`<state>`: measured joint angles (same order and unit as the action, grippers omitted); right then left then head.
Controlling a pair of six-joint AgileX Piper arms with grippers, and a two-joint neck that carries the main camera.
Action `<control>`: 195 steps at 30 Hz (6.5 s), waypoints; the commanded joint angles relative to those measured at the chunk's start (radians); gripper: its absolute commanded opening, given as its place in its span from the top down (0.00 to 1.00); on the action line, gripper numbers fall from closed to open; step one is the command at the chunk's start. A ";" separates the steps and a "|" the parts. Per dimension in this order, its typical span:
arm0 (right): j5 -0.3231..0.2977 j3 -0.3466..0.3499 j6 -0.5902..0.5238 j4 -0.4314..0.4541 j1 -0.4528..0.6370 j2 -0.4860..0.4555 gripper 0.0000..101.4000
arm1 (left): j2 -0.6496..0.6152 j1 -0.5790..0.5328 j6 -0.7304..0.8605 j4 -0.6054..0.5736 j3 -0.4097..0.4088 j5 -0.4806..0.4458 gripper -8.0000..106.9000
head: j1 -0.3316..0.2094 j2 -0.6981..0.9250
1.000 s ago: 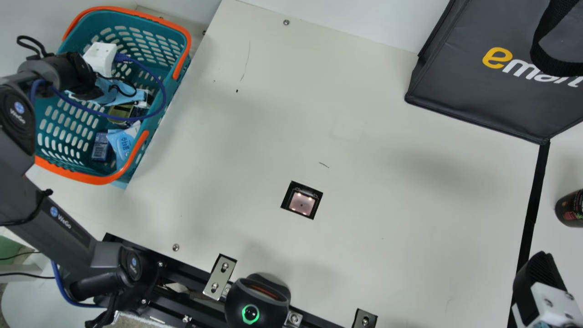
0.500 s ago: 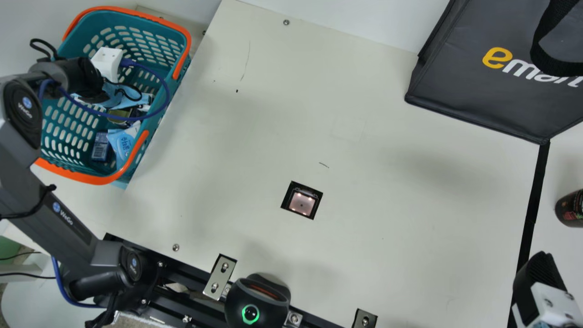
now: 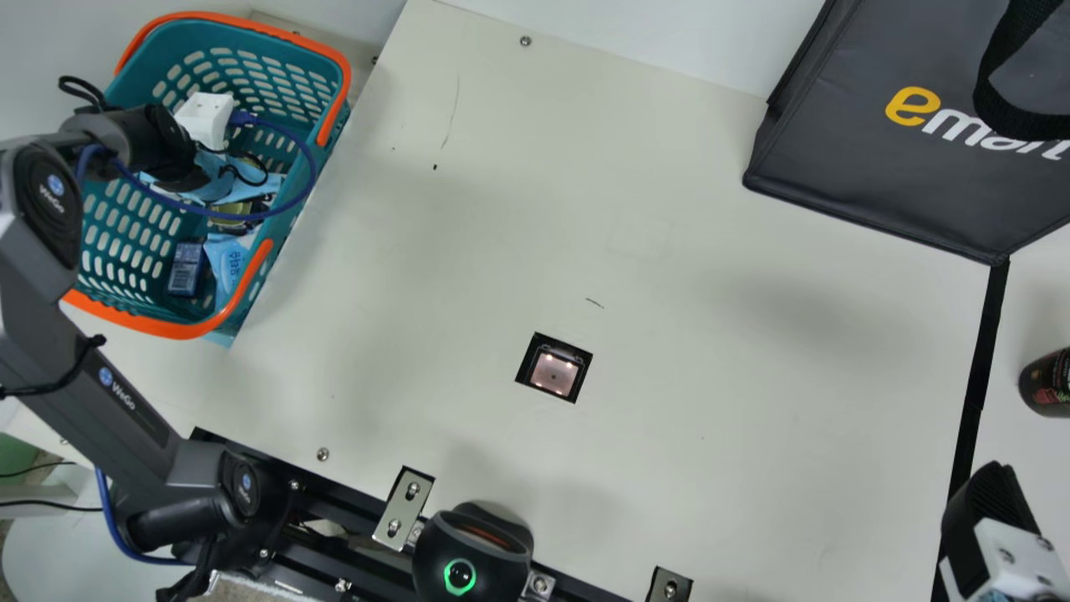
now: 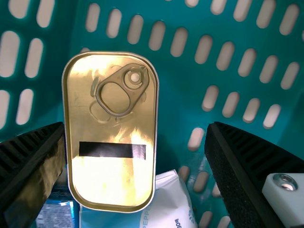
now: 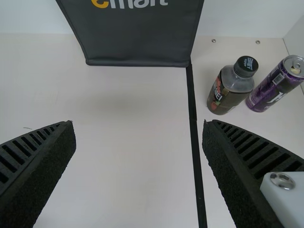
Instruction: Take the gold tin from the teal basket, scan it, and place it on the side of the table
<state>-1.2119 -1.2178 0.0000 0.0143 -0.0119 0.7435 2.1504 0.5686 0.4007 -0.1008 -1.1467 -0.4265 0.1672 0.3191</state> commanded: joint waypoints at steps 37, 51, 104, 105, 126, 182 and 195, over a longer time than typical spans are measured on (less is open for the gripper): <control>0.000 0.000 0.000 0.000 0.000 0.000 0.06 | 0.116 0.007 -0.040 -0.009 -0.148 -0.084 0.38 | -0.029 0.002; 0.000 0.000 0.000 0.000 0.000 0.000 0.06 | 0.103 0.008 -0.040 -0.020 -0.154 -0.089 1.00 | -0.029 0.002; 0.000 0.000 0.000 0.000 0.000 0.000 0.06 | -0.781 -0.115 -0.326 0.027 0.069 -0.390 1.00 | -0.029 0.002; 0.000 0.000 0.000 0.000 0.000 0.000 0.06 | -0.793 -0.133 -0.335 0.031 0.073 -0.396 1.00 | -0.029 0.002; 0.000 0.000 0.000 0.000 0.000 0.000 0.06 | -0.919 -0.738 -0.692 0.191 0.137 -0.493 1.00 | -0.029 0.002; 0.000 0.000 0.000 0.000 0.000 0.000 0.06 | -0.646 -1.455 -1.426 0.151 0.103 -0.560 1.00 | -0.029 0.002; 0.000 0.000 0.000 0.000 0.000 0.000 0.06 | -0.608 -1.472 -1.477 0.116 0.113 -0.522 1.00 | -0.029 0.002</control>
<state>-1.2119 -1.2178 0.0000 0.0143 -0.0119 0.7435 1.5401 -0.9025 -1.0784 0.0180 -1.0319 -0.9504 0.1672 0.3191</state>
